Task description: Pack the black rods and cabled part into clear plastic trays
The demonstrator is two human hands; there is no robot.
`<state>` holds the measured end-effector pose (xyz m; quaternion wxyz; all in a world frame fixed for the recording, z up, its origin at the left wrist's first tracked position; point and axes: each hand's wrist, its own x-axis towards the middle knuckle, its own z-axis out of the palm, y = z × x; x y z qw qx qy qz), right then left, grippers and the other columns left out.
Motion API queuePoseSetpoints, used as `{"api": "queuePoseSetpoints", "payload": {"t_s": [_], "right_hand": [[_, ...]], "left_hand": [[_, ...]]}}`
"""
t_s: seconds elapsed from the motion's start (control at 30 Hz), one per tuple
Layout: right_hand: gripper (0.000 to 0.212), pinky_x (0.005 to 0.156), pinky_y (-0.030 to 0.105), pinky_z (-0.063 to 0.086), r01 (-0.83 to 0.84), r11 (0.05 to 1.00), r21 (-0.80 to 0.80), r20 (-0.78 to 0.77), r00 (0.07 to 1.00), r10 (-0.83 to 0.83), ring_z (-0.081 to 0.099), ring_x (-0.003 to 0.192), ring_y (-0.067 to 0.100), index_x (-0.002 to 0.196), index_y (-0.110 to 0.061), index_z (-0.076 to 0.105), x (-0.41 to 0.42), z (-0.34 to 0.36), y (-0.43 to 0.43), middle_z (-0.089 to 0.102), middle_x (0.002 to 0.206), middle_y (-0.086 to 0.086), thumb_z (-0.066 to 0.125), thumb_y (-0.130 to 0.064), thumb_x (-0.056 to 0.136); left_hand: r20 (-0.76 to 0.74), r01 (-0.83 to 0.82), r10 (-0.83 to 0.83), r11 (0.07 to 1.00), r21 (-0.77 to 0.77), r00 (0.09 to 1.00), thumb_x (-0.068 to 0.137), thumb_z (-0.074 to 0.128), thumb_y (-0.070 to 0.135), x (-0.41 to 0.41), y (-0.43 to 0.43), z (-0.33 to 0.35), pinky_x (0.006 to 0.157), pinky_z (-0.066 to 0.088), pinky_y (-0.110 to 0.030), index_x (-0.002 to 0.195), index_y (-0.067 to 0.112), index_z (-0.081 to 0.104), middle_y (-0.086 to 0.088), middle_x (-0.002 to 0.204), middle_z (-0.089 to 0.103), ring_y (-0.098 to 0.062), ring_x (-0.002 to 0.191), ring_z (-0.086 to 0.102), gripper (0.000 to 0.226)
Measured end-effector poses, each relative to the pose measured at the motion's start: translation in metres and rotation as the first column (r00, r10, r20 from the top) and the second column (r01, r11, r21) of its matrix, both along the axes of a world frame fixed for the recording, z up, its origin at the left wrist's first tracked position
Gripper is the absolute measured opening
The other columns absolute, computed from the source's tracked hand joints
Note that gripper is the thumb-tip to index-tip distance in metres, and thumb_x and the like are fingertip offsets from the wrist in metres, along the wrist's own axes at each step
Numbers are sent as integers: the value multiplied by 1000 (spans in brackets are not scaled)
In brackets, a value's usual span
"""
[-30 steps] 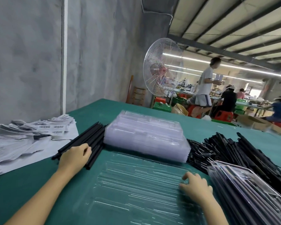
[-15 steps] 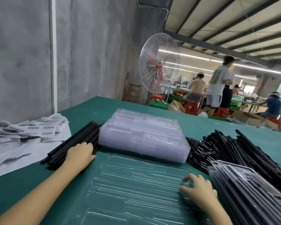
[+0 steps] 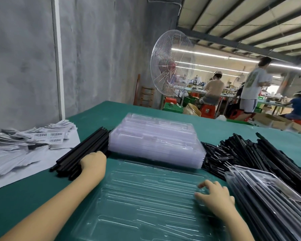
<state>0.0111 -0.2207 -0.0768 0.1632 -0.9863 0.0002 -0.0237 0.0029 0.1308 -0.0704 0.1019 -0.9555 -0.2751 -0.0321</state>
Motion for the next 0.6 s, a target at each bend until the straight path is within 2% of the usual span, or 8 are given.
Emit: {"api": "queuePoseSetpoints", "payload": {"t_s": [0.17, 0.33, 0.47, 0.53, 0.6], "right_hand": [[29, 99, 37, 30, -4, 1000, -1, 12, 1000, 4, 39, 120, 19, 112, -40, 50, -1, 2, 1, 46, 126, -6, 53, -47, 85], [29, 100, 37, 30, -17, 1000, -5, 24, 1000, 17, 39, 119, 19, 114, -39, 51, -6, 0, 0, 47, 125, -6, 53, -48, 86], [29, 100, 36, 28, -33, 999, -4, 32, 999, 33, 38, 121, 18, 115, -40, 50, -9, 0, -1, 46, 127, -7, 51, -49, 88], [29, 100, 35, 28, -42, 999, -4, 35, 999, 42, 38, 121, 18, 117, -41, 49, -9, 1, -3, 46, 128, -8, 50, -48, 89], [29, 101, 35, 28, -44, 999, -1, 28, 999, 44, 38, 121, 17, 117, -41, 49, -8, 1, -4, 46, 128, -8, 49, -48, 89]], "left_hand": [[-14, 13, -13, 1000, 20, 1000, 90, 51, 4, -3, 1, -3, 90, 48, -30, 130, 6, 50, -14, 131, 49, -26, 119, 52, 40], [-21, -25, 24, 999, -28, 999, 91, 51, 4, -5, -5, -2, 90, 47, -31, 132, 0, 44, -16, 132, 48, -27, 121, 49, 42], [72, -53, 69, 978, -199, 995, 91, 49, 5, -4, 7, 5, 92, 45, -36, 128, -2, 39, -19, 131, 53, -34, 121, 52, 39], [116, -58, 100, 946, -319, 988, 94, 46, 12, -5, 18, 8, 96, 42, -39, 130, -3, 36, -22, 134, 50, -37, 124, 48, 40], [126, -21, 73, 927, -374, 989, 99, 43, 20, -5, 28, 11, 96, 41, -40, 129, -3, 41, -25, 134, 46, -38, 122, 48, 38]]}}
